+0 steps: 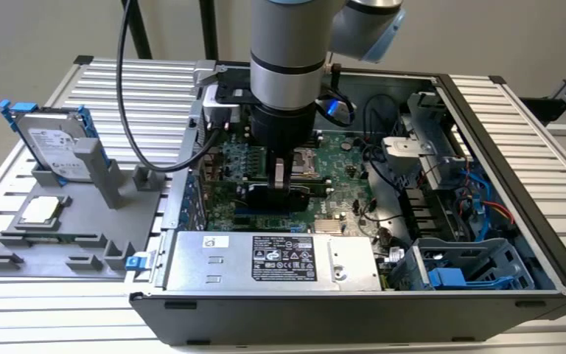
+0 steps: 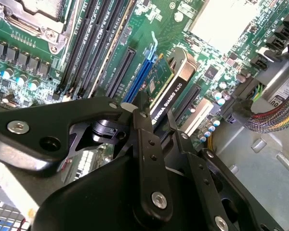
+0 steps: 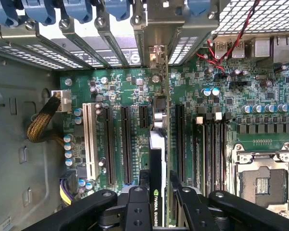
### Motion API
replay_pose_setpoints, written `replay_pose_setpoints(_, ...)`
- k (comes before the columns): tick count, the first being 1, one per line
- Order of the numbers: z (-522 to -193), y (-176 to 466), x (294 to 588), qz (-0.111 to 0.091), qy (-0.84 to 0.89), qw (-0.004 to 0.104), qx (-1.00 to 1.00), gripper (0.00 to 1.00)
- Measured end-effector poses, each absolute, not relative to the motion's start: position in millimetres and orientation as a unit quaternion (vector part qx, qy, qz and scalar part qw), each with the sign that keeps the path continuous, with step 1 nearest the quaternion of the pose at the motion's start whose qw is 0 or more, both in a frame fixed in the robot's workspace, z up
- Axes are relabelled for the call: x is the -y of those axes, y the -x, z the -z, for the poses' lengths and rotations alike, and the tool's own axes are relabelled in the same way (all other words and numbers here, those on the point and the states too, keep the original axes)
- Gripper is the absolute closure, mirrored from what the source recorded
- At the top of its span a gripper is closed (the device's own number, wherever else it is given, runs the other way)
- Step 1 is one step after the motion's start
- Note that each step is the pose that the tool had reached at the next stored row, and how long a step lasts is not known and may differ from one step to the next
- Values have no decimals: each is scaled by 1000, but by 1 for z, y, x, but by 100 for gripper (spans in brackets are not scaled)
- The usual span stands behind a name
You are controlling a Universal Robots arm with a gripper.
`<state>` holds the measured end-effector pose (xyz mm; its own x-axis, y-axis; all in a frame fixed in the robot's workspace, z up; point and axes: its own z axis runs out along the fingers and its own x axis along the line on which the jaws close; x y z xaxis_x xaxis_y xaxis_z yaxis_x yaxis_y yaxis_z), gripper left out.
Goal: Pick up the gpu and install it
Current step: 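Insert the gpu into the slot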
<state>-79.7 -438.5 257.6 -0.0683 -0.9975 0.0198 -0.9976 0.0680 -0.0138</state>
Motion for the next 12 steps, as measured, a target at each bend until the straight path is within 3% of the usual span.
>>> replay_pose_setpoints(12,-252,80,434,-13,-682,4,731,100)
